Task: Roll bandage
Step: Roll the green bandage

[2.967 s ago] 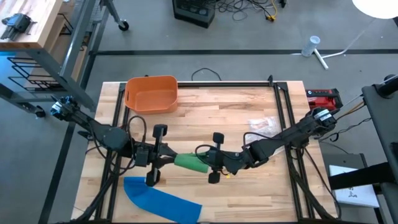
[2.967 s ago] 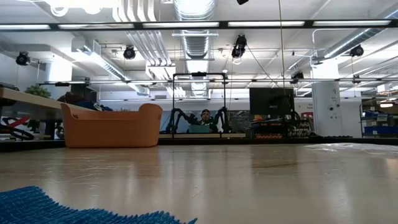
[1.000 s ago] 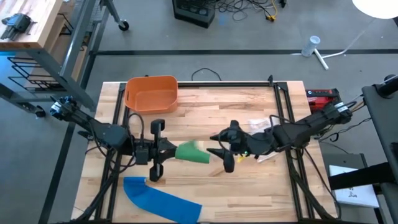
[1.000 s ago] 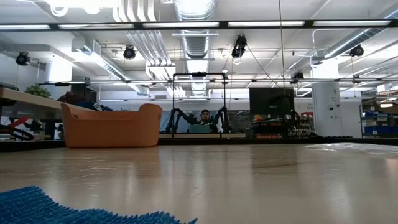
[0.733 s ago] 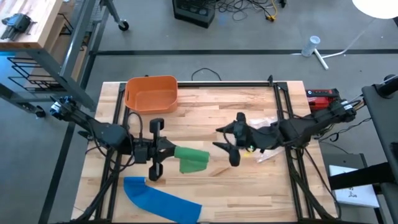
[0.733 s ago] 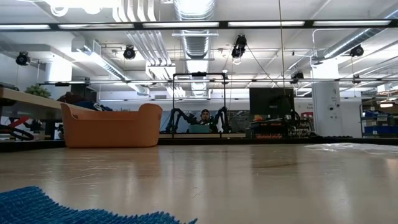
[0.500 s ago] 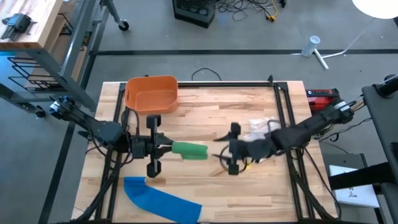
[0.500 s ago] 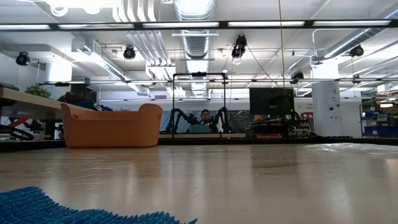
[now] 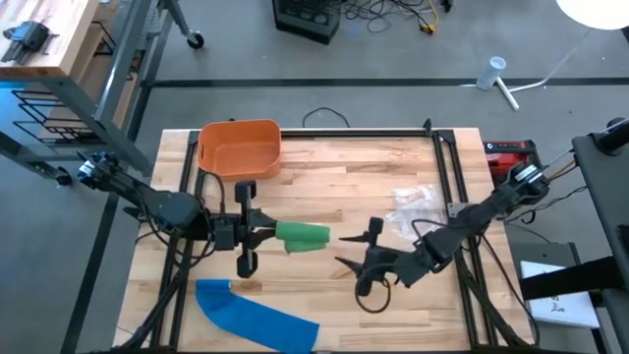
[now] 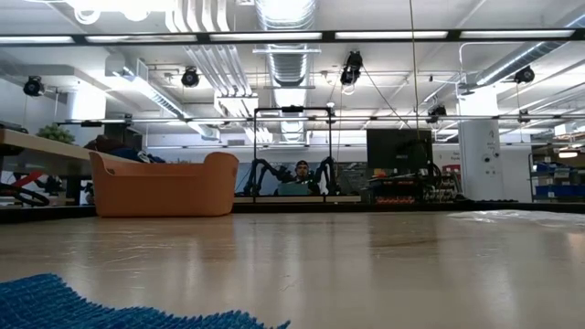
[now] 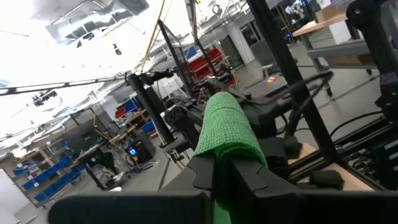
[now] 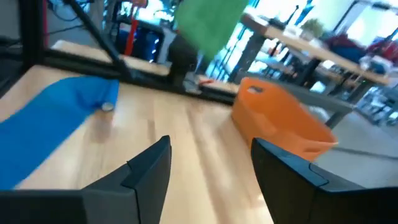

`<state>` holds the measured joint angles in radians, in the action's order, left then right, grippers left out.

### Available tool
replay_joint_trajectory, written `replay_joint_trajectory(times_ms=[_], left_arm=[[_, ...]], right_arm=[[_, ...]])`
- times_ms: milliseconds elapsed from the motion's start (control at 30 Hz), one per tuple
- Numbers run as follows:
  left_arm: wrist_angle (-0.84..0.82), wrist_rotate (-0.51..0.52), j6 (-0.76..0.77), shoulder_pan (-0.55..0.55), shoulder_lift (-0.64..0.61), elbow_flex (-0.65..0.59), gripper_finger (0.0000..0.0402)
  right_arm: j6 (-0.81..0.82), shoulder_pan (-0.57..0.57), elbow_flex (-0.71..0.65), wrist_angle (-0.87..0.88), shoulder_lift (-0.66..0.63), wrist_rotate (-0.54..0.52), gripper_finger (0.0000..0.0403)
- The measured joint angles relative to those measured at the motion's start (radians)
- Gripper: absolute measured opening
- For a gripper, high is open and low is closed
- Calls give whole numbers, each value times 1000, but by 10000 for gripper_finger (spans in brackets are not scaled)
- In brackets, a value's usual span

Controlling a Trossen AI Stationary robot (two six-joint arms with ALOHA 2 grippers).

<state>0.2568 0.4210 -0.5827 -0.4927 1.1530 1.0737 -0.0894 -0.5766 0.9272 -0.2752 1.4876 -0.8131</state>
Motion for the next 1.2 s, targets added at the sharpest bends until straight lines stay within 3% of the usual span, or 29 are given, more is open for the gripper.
replay_joint_trajectory(times_ms=[233,767,833,1000,1200], left_arm=[[-6,0,-2,0,4,-1,6],[-15,-3,16,-1,2,-1,6],[-15,-4,17,-1,2,-1,6],[-15,-5,16,0,2,-1,6],[-20,-5,16,0,2,-1,7]], right_arm=[[72,25,6,-202,89,87,229],[27,105,117,-202,93,57,214],[26,114,117,-207,93,93,212],[59,152,124,-212,102,297,209],[63,182,159,-219,134,344,168]])
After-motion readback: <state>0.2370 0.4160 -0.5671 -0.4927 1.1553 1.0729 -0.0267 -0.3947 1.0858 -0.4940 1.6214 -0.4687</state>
